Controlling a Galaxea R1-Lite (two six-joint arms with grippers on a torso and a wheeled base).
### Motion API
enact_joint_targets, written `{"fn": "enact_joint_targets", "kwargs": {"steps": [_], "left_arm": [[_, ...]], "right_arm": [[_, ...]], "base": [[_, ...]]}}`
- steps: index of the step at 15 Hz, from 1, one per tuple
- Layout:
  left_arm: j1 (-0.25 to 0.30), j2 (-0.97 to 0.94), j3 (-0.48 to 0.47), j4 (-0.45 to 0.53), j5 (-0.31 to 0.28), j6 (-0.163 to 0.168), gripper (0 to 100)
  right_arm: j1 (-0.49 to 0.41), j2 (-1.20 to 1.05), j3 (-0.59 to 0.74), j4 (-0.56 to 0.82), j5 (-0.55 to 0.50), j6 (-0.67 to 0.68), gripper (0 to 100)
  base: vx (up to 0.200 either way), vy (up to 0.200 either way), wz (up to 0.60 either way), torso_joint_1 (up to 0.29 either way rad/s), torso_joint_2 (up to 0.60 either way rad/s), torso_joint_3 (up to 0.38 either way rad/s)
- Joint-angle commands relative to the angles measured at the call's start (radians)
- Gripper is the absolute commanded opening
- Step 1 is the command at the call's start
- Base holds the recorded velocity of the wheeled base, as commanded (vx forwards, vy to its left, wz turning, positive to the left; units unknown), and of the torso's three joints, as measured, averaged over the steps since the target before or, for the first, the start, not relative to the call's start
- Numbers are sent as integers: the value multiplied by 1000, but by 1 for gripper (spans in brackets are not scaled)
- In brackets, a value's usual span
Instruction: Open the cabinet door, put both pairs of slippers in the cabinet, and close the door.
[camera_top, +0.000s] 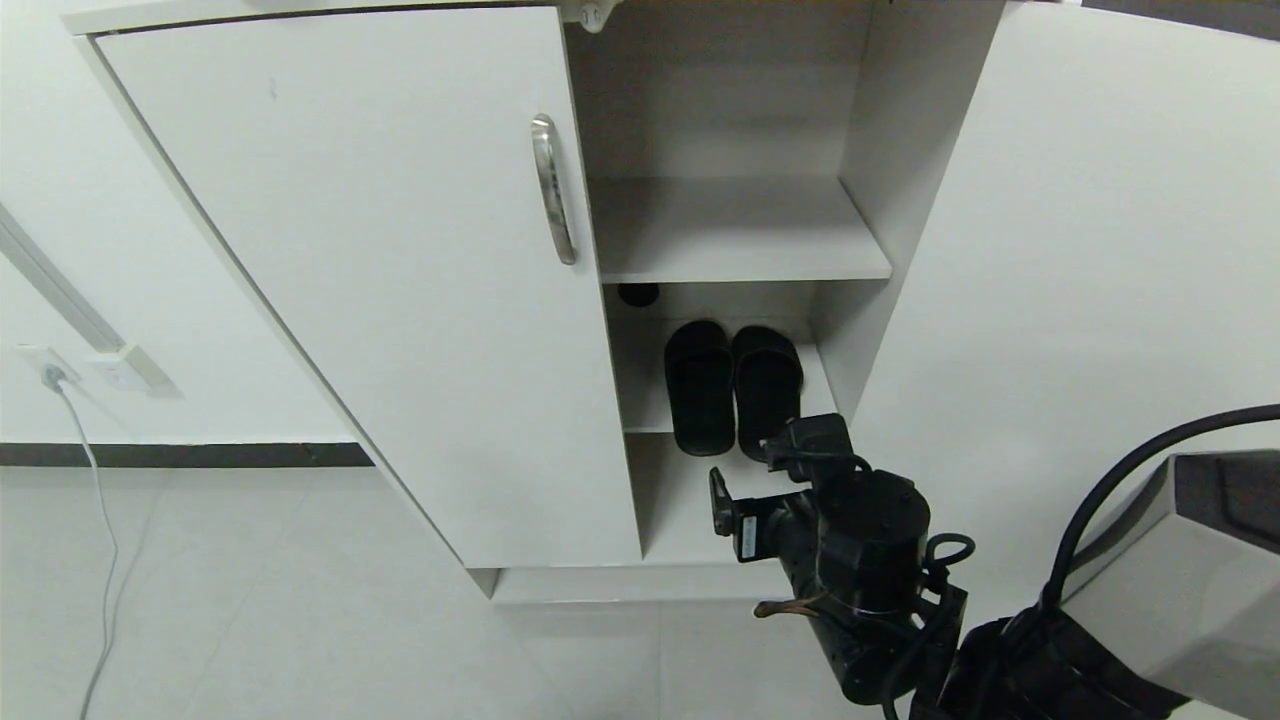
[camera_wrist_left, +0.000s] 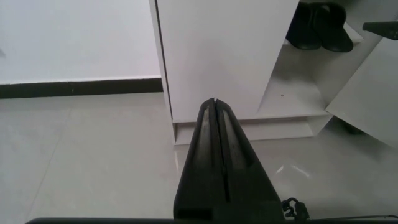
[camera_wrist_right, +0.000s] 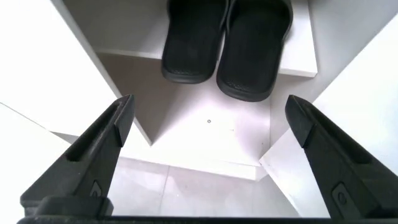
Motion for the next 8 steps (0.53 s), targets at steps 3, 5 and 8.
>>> {"fn": "enact_joint_targets", "kwargs": {"steps": [3, 5, 8], "left_arm": [[1, 1, 0, 0, 0, -2, 0], [1, 1, 0, 0, -1, 1, 0], [1, 1, 0, 0, -1, 0, 0]], "right_arm": [[-1, 1, 2, 1, 0, 1, 100], [0, 1, 2, 1, 0, -1, 100], [0, 2, -3, 2, 0, -1, 100]], "base": [[0, 0, 0, 0, 0, 0], [0, 0, 0, 0, 0, 0], [0, 0, 0, -1, -1, 38]]}}
